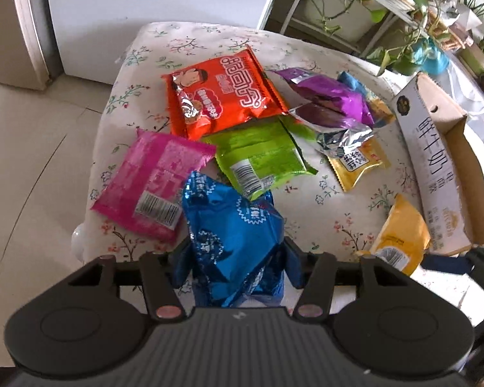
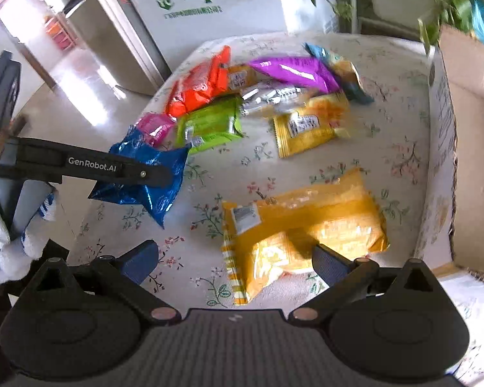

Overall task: Organize snacks
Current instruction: 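Grasp the blue foil bag with the left gripper while the right gripper approaches the yellow bag, then close the right gripper on the large yellow bag while the left gripper holds the blue bag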

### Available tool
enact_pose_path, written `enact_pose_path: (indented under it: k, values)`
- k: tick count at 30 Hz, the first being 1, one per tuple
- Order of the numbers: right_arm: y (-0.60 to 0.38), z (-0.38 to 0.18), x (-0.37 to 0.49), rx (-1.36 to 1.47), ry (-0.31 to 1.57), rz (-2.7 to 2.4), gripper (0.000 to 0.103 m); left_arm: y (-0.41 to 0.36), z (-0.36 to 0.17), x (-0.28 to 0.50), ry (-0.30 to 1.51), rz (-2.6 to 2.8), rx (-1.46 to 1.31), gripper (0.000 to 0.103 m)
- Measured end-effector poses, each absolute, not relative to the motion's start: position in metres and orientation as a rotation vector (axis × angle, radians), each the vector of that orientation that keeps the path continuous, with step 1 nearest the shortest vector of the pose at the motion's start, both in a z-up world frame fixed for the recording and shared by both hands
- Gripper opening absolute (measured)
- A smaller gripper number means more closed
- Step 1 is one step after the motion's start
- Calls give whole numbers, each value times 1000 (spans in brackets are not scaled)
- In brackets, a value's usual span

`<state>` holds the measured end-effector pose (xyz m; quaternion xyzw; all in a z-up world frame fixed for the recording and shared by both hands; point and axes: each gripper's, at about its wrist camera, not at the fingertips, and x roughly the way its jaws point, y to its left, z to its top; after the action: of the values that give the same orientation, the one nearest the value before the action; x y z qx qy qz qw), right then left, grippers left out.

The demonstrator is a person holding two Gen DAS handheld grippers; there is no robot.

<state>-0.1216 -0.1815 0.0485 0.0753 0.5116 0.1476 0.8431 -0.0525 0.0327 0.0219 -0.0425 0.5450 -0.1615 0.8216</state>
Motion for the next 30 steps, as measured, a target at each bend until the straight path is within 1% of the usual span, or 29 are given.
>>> enact_pose_path:
  k: [2,3,4,9,11,16,23,25,27,30]
  values:
    - [-192,50,-120,218,1106,254,103,33,22,-53,1148,-345,-89,62]
    - [-199,47,-119,283,1142,206,103,32,22,-53,1143,-342,-88,67]
    - [-205,44,-119,340,1165,171,103,30,22,-52,1142,-343,-87,69]
    - [-207,41,-121,522,1192,53,103,19,23,-51,1121,-352,-56,73]
    - [-204,36,-120,565,1207,-1,103,14,25,-52,1098,-347,-6,78]
    - [-201,29,-105,633,1214,-107,103,8,22,-55,1071,-358,81,81]
    - [-193,19,-87,612,1229,-232,103,-4,6,-57,1062,-352,189,86]
    - [-188,14,-82,586,1246,-268,103,-8,1,-58,1062,-348,213,91]
    - [-184,11,-79,547,1245,-296,103,-12,-2,-59,1062,-350,234,93]
    - [-178,9,-74,465,1243,-335,103,-10,-6,-58,1065,-337,216,102]
